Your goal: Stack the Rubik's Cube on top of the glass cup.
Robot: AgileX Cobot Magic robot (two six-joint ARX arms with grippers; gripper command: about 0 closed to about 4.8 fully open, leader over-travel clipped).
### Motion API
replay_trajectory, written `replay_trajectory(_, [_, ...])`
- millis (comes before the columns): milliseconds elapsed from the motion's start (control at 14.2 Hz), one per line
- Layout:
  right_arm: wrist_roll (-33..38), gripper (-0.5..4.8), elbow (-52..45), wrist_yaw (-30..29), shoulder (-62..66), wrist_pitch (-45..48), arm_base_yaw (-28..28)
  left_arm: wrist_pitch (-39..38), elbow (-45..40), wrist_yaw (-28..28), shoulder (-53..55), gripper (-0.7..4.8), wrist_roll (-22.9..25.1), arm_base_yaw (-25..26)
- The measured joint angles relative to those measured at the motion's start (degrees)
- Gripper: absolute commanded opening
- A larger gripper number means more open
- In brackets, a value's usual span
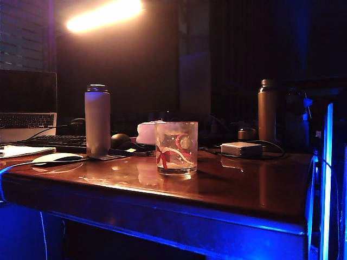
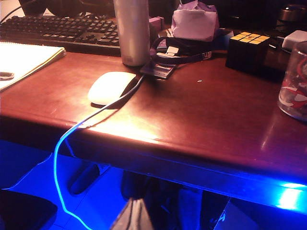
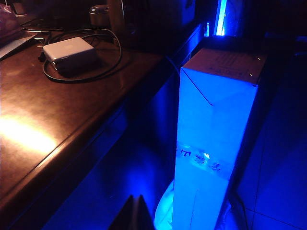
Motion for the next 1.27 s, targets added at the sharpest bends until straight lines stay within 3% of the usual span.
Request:
replay_trajectory(423, [0.1, -0.01, 0.0, -0.1, 0.0, 0.0, 0.0, 0.1, 0.0, 0.0, 0.0, -0.03, -0.9, 0.0])
replay_trajectory(634, [3.9, -0.01, 0.2, -0.5, 0.0, 1.3, 0.0, 4.2, 3.2, -0.1, 0.0, -0.03, -13.2, 0.0])
replay_trajectory(846, [7.8, -0.01, 6.9, -2.8, 0.2, 2.2, 0.0, 5.8, 17.0, -8.1, 2.1, -0.03, -15.4, 0.0])
replay_trajectory(986, [8.0, -0.01, 13.4, -3.1, 5.5, 1.7, 0.0, 1.7, 27.8, -9.8, 11.1, -0.03, -15.3, 0.0])
replay_trajectory(1127, [7.8, -0.01, 20.9, -4.2, 15.5, 1.9, 0.0, -4.0, 40.3, -5.8, 22.1, -0.03, -12.5, 0.0])
replay_trajectory(1268, [5.1, -0.01, 30.4, -8.7, 27.8, 1.8, 0.0, -13.4, 54.6, 2.5, 34.6, -0.03, -6.6, 0.0])
